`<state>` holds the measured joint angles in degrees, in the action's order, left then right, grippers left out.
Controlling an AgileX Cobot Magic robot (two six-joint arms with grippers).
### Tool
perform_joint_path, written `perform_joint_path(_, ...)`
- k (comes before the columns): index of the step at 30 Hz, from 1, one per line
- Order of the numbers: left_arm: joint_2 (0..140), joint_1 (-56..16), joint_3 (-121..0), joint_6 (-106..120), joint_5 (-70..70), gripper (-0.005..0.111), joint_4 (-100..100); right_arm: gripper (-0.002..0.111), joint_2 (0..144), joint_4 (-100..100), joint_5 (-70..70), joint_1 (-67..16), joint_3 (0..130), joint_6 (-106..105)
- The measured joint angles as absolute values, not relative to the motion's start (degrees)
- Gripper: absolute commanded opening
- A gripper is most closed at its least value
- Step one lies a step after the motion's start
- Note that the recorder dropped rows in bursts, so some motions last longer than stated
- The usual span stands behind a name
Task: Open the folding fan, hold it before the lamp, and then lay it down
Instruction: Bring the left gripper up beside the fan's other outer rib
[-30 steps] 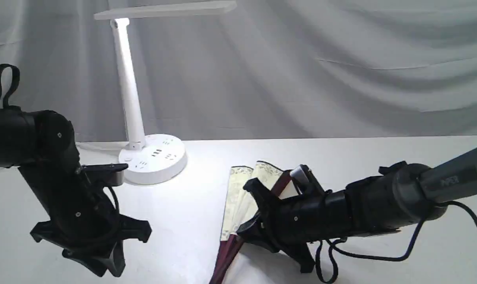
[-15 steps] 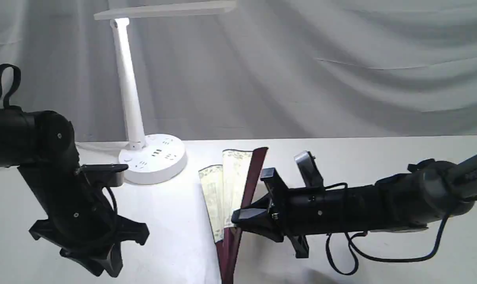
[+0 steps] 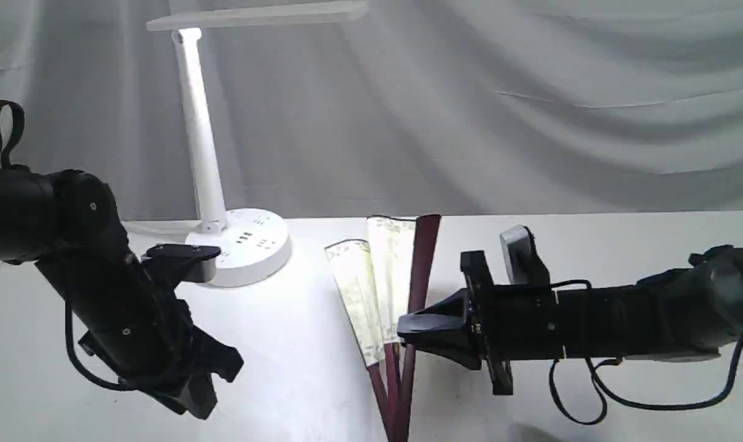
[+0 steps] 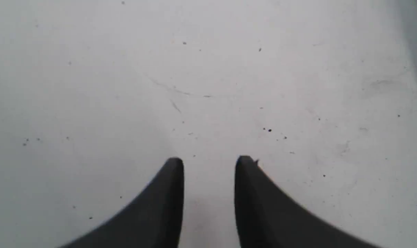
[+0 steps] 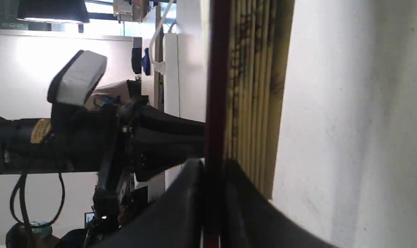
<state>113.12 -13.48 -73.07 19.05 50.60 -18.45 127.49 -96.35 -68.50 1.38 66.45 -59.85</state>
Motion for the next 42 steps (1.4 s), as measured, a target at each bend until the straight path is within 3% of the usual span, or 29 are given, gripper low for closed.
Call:
perform_joint_path(5,111.76,-16.2,-73.07,20.61,47.06,0.023,-17.84,0.0,125.76,-95.4,-68.54,3.47,62.96,-60.26)
perform_joint_path(14,110.63,-23.93,-73.07,20.75,41.0,0.001,-14.13,0.0,121.01,-90.86,-68.54,7.26,58.91,-60.49)
perform_joint_path(28,105.99,-26.69,-72.27,21.18,29.85,0.0,-18.67,0.0,114.7,-87.51,-68.77,7.97,57.31,-60.49)
perform_joint_path(42,99.28,-26.69,-57.21,21.32,4.61,0.0,-20.16,0.0,114.7,-87.08,-68.77,7.97,57.31,-60.49)
